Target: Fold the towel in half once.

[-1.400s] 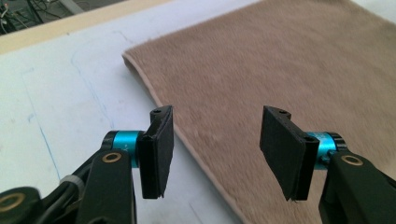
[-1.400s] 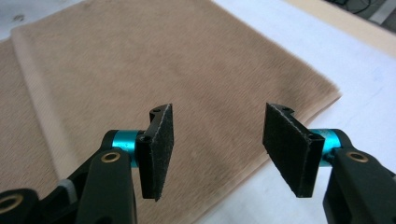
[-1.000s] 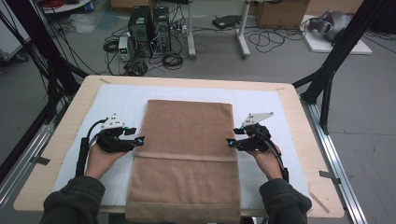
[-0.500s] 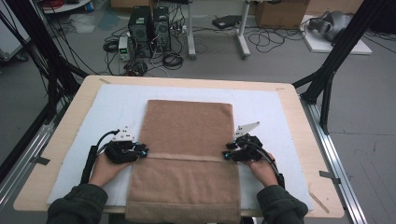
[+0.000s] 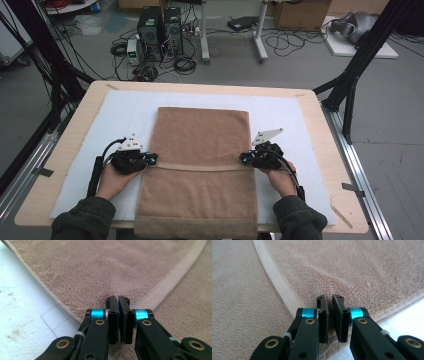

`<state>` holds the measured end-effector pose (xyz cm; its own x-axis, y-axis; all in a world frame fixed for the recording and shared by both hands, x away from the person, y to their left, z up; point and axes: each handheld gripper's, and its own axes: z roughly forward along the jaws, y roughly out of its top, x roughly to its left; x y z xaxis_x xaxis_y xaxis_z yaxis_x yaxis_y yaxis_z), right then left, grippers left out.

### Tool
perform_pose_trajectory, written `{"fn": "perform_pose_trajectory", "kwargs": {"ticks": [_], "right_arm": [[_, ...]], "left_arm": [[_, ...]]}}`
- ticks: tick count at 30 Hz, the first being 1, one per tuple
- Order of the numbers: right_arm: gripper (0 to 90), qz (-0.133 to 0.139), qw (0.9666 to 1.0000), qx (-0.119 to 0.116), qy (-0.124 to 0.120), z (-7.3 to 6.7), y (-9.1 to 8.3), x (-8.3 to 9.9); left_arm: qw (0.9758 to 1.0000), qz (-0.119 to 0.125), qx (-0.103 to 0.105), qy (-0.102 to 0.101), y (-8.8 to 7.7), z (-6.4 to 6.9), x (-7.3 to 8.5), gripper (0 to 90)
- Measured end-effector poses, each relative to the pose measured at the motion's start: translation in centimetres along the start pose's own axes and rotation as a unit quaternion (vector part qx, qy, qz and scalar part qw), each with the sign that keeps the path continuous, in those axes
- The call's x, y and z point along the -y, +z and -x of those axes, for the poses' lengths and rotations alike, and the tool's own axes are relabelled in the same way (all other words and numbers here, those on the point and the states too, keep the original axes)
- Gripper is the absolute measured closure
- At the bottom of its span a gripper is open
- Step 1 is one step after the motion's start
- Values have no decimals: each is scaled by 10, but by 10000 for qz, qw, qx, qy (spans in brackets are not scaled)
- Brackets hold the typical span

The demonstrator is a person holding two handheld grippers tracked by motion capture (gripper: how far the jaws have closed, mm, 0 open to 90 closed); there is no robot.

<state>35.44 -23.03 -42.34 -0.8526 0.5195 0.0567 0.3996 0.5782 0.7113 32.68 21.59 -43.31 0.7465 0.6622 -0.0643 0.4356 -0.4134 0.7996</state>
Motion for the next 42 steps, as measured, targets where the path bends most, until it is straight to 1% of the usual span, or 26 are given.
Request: {"fn": "perform_pose_trajectory", "kwargs": {"ticks": [4,5,7,10,11,12,15,16,18,19,23,25,28,29,31,32,35,37,38,39,40,41,42], "right_arm": [[836,171,9999,-21,-11,-1,-8,-2],[835,185,9998,-21,-22,-2,-10,-3],[834,147,9998,-64,-105,-4,-12,-2],[834,95,9997,-96,-190,-12,-16,-1],[834,155,9996,-89,-240,-15,-19,0],[834,211,9994,-84,-264,-17,-22,0],[833,303,9990,-170,-285,-25,-31,4],[832,352,9987,-178,-319,-28,-34,6],[830,442,9982,-248,-329,-35,-39,11],[830,517,9976,-282,-365,-39,-40,15],[830,509,9970,-376,-447,-56,-43,27],[831,509,9965,-429,-512,-63,-46,29],[831,578,9951,-469,-645,-74,-54,30],[831,615,9947,-493,-665,-77,-58,31],[832,670,9934,-590,-718,-84,-63,34],[832,675,9927,-612,-789,-88,-65,35],[832,639,9917,-657,-897,-97,-68,39],[825,667,9909,-725,-914,-101,-69,43],[791,676,9909,-735,-902,-101,-69,44],[716,740,9906,-755,-870,-99,-69,46],[653,776,9908,-811,-760,-96,-68,46],[613,779,9912,-854,-650,-93,-68,46],[584,786,9918,-792,-621,-92,-67,46]], "left_arm": [[9999,136,10,-17,-8,1,-2,868],[9998,191,34,-31,-10,2,-3,868],[9997,240,78,14,-15,6,-3,868],[9995,281,121,100,-23,13,-2,867],[9994,286,83,180,-26,16,-2,867],[9993,324,83,182,-29,18,-2,867],[9988,409,137,212,-37,26,0,867],[9987,432,162,233,-39,29,2,867],[9982,461,142,352,-43,36,9,866],[9981,486,159,336,-45,39,14,866],[9982,469,222,299,-54,52,30,867],[9978,499,178,405,-61,62,35,867],[9969,595,214,475,-73,75,41,867],[9969,578,229,484,-77,78,43,867],[9967,607,291,445,-83,83,46,867],[9966,602,301,474,-85,86,47,867],[9966,558,348,498,-87,93,51,868],[9963,493,481,506,-85,94,53,864],[9963,459,537,492,-83,93,53,835],[9972,416,415,464,-81,92,53,738],[9978,403,336,404,-79,89,53,600],[9981,413,327,311,-77,86,52,546],[9982,430,289,317,-76,83,51,542]]}}
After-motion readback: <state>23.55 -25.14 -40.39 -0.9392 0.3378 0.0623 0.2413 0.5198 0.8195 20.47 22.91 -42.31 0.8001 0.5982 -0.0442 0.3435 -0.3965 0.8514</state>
